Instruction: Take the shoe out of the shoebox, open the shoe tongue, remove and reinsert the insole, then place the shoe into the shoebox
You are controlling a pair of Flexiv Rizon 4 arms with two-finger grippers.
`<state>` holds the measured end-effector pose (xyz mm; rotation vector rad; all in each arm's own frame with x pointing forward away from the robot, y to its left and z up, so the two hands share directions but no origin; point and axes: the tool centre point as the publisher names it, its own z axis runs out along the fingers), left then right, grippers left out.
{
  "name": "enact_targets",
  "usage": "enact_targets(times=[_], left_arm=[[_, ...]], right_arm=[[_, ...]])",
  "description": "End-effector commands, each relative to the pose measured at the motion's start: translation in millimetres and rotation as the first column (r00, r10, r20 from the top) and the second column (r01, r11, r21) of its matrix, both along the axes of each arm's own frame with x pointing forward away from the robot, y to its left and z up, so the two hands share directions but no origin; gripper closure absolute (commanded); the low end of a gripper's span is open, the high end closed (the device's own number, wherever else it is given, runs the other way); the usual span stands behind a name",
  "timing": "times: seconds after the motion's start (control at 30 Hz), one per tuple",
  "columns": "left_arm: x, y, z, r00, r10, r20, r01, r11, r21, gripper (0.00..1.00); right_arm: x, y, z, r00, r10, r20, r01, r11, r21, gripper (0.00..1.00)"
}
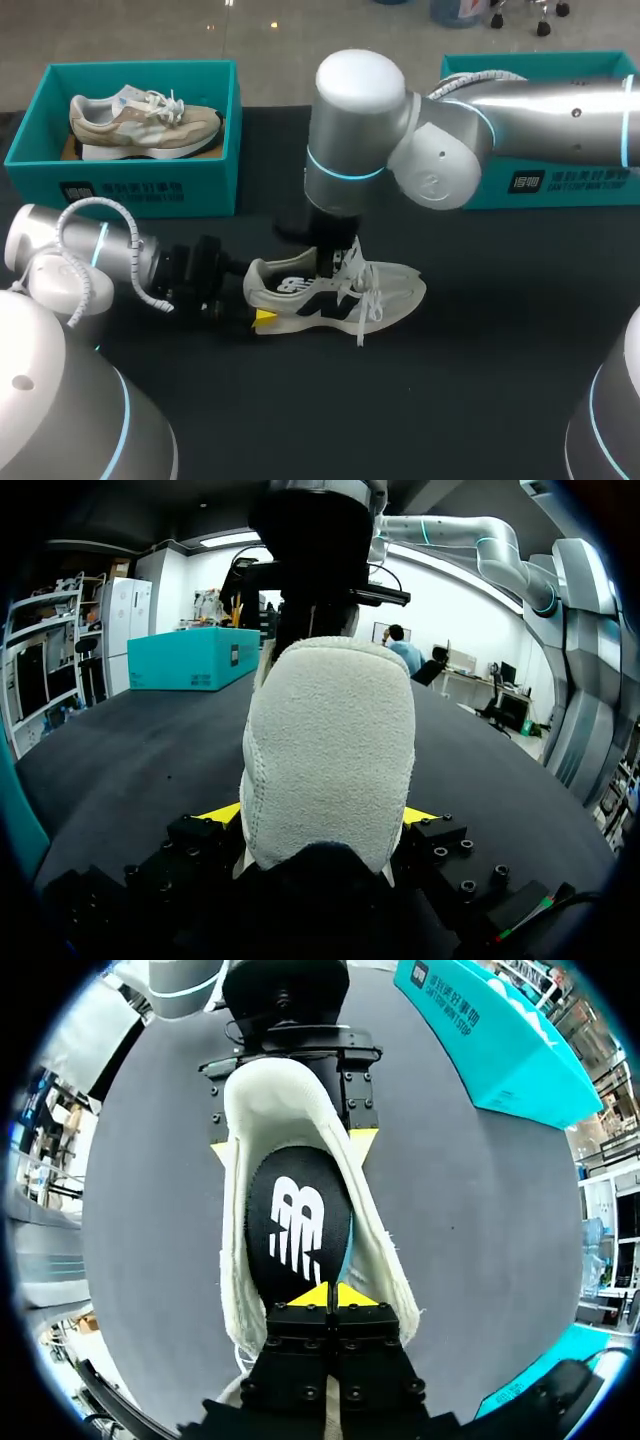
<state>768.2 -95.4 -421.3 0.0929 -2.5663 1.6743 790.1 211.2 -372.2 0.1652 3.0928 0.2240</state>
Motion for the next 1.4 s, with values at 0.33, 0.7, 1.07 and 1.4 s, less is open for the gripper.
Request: enact_targets(times=[0.33,0.7,1.07,1.4], left_arm=[[0.5,2,-5,1.0,0.0,-0.001,0.0,1.0,0.003,1.0],[0.5,2,-5,1.0,0.0,-0.001,0.0,1.0,0.003,1.0],[0.5,2,-5,1.0,0.0,-0.001,0.0,1.0,0.003,1.0],[0.5,2,-5,1.0,0.0,-0.001,0.0,1.0,0.003,1.0]], right_arm=[[-0.5,-34,9,0.994,0.105,-0.027,-0.098,0.978,0.186,1.0],[5.7,-14,18,0.986,0.165,-0.01,-0.156,0.952,0.262,1.0],[9.4,16,16,0.972,0.232,-0.027,-0.211,0.919,0.333,1.0],[19.8,26,32,0.971,0.238,-0.038,-0.204,0.894,0.398,1.0]])
